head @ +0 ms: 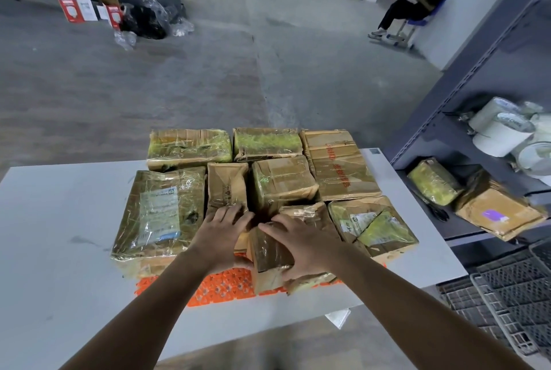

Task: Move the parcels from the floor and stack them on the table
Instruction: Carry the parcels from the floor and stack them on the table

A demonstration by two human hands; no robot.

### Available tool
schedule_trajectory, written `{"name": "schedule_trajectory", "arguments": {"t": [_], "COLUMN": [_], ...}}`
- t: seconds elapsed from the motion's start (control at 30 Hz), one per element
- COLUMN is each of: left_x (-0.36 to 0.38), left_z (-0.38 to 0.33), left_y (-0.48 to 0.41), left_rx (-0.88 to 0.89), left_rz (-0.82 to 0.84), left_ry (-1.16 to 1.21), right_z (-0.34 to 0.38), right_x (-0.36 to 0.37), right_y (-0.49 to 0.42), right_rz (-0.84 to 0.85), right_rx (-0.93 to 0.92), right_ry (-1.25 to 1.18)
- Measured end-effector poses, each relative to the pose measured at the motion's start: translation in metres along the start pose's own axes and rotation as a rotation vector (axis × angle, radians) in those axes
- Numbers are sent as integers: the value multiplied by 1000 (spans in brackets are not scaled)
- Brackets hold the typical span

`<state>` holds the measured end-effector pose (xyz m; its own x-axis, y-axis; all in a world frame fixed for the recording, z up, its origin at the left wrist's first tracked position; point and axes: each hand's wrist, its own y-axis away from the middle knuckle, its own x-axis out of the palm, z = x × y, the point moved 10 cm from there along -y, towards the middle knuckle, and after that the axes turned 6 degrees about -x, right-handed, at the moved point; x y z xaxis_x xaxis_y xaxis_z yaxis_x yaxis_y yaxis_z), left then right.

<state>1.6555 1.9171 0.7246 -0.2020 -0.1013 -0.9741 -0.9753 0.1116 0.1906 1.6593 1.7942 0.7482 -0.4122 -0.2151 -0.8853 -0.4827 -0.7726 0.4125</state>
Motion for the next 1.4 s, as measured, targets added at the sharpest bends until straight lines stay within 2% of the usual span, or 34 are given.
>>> {"name": "schedule_trajectory", "arguments": {"t": [0.13,0.33,0.57,0.77,0.9,1.0,1.1,1.17,1.27,1.4], "left_x": [-2,-4,-13,-16,-20,-32,-41,-38,-15,3], "left_z": [-1,1,1,1,7,9,40,71,110,106], "left_y": [2,2,0,-2,2,11,21,31,41,40], "left_rx": [7,-2,-12,3,-14,13,-163,-343,-563,-504], "left_rz": [-25,-56,-157,-178,-190,-298,-420,-404,-210,-62], "left_ry": [21,43,73,92,222,231,178,174,189,128], "right_z": [-4,1,-4,-21,-30,-26,-29,-34,-43,-47], "right_x": [1,-5,-9,-20,-14,-6,4,8,12,12], "right_y": [-5,-8,-7,-23,-35,-38,-35,-30,-24,-24], "right_rz": [-74,-77,-106,-136,-115,-98,-100,-103,-110,-107], "right_rx": [26,21,79,117,169,230,276,308,374,370], "right_ry": [5,73,29,112,180,196,145,149,133,53]}}
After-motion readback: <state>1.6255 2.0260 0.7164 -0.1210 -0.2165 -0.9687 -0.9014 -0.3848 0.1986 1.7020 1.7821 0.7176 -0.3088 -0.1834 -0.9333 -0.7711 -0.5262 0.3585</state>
